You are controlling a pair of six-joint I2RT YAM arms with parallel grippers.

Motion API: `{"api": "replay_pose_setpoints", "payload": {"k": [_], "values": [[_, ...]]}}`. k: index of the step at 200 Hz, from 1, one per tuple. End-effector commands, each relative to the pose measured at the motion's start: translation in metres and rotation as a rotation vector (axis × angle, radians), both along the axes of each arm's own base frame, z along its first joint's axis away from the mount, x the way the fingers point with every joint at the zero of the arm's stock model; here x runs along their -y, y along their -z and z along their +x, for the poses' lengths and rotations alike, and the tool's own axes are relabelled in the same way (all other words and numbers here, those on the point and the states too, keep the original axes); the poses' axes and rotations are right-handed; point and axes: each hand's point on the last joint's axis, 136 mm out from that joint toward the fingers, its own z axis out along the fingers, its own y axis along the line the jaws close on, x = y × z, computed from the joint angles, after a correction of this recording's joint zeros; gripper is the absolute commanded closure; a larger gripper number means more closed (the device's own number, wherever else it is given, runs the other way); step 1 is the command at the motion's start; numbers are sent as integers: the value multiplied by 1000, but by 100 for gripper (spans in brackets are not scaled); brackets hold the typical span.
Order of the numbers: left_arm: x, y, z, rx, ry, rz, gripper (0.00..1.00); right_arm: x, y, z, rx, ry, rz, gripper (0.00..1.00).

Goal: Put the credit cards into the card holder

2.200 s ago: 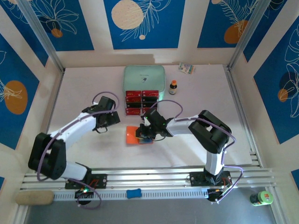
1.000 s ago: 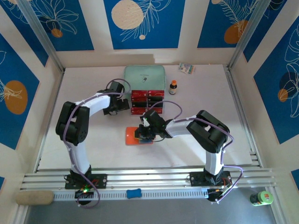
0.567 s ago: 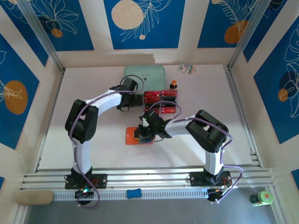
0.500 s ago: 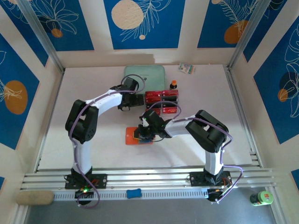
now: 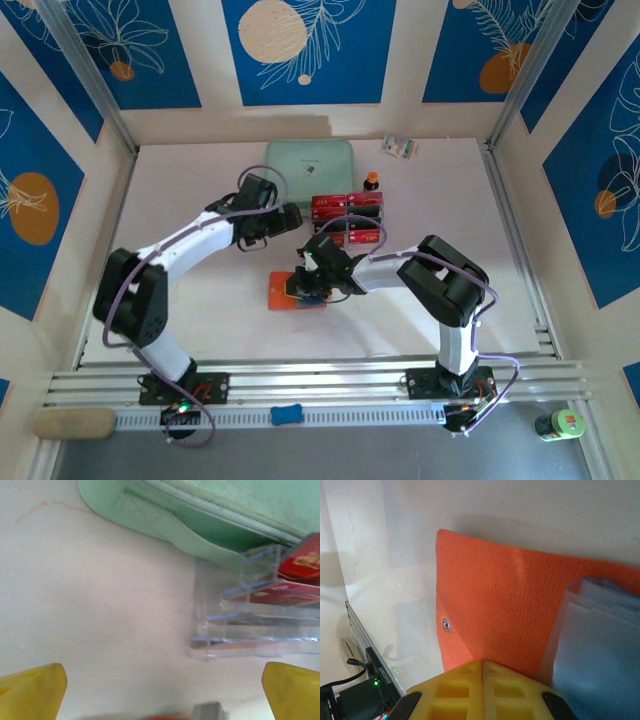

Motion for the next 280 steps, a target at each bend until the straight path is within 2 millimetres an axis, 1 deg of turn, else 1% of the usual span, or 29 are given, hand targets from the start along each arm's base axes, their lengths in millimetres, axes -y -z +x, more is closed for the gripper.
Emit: {"api": "replay_pose_setpoints", "payload": {"k": [1, 24, 43, 71, 84, 107, 128, 148, 162, 181, 199, 209, 232, 258, 280], "values": [[12, 1, -18, -41, -54, -159, 0, 1, -9, -4, 15, -18, -14, 100], [17, 1, -31, -40, -93, -251, 0, 5, -20, -2, 42, -8, -16, 100], [23, -1, -36, -34, -105, -316, 0, 10, -27, 0, 61, 4, -18, 100], [30, -1, -41, -31, -99, -345, 0, 20, -30, 2, 69, 28, -23, 100], [33, -5, -42, -20, -95, -356, 0, 26, -31, 3, 70, 40, -26, 100], [36, -16, -43, 0, -90, -371, 0, 39, -30, 6, 70, 64, -34, 100], [41, -28, -46, 16, -78, -389, 0, 56, -30, 10, 70, 97, -47, 100], [50, -37, -52, 24, -60, -410, 0, 73, -28, 15, 61, 132, -61, 100], [58, -39, -59, 27, -39, -414, 0, 83, -28, 18, 56, 152, -61, 100], [70, -33, -71, 12, -11, -425, 0, 91, -31, 23, 58, 165, -59, 100], [73, -18, -85, -14, 4, -411, 0, 95, -34, 25, 62, 169, -60, 100], [69, -8, -91, -26, 4, -393, 0, 95, -36, 27, 66, 169, -60, 100], [54, 14, -102, -37, -8, -341, 0, 96, -36, 28, 65, 168, -63, 100], [41, 23, -108, -18, 6, -279, 0, 95, -36, 29, 59, 163, -63, 100], [34, 31, -110, -11, 22, -228, 0, 91, -36, 30, 56, 156, -59, 100]]}}
